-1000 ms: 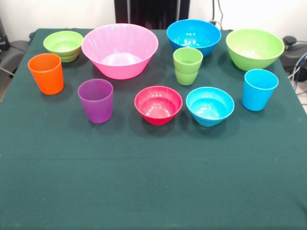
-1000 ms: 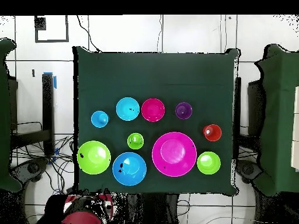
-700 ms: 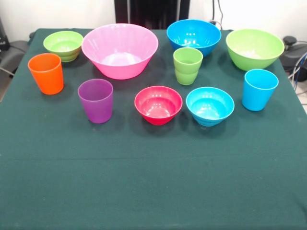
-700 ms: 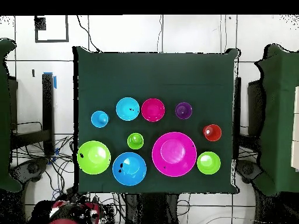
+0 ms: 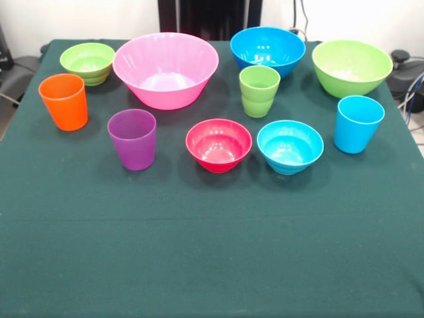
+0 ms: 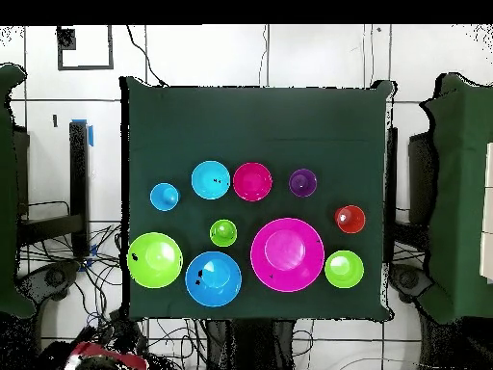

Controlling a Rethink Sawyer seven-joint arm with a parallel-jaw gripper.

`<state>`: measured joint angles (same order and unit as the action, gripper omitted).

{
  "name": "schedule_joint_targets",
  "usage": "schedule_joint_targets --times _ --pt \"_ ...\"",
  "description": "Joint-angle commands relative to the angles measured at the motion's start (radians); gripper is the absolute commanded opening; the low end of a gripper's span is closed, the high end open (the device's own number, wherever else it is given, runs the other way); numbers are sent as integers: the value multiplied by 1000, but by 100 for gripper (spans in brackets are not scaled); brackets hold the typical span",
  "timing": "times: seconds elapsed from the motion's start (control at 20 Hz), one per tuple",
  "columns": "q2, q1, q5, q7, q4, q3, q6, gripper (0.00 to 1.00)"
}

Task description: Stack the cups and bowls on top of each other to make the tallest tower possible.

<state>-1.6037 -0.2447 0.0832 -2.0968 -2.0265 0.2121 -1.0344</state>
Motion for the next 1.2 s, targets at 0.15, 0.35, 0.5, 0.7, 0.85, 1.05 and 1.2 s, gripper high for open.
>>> schedule_joint_targets --times 0.15,0.35,0.5,0.7,0.85,1.05,1.2 --pt "108 289 -13 558 -287 67 181 100" --pt "152 443 43 792 -301 -21 181 100" --pt "168 531 77 898 -321 -78 209 100" --pt "206 618 163 1053 -362 -150 258 100" --pt "231 660 202 1116 -376 -191 273 100" --pt "269 710 265 1195 -408 -231 298 100" --pt "325 753 362 1294 -484 -286 433 100"
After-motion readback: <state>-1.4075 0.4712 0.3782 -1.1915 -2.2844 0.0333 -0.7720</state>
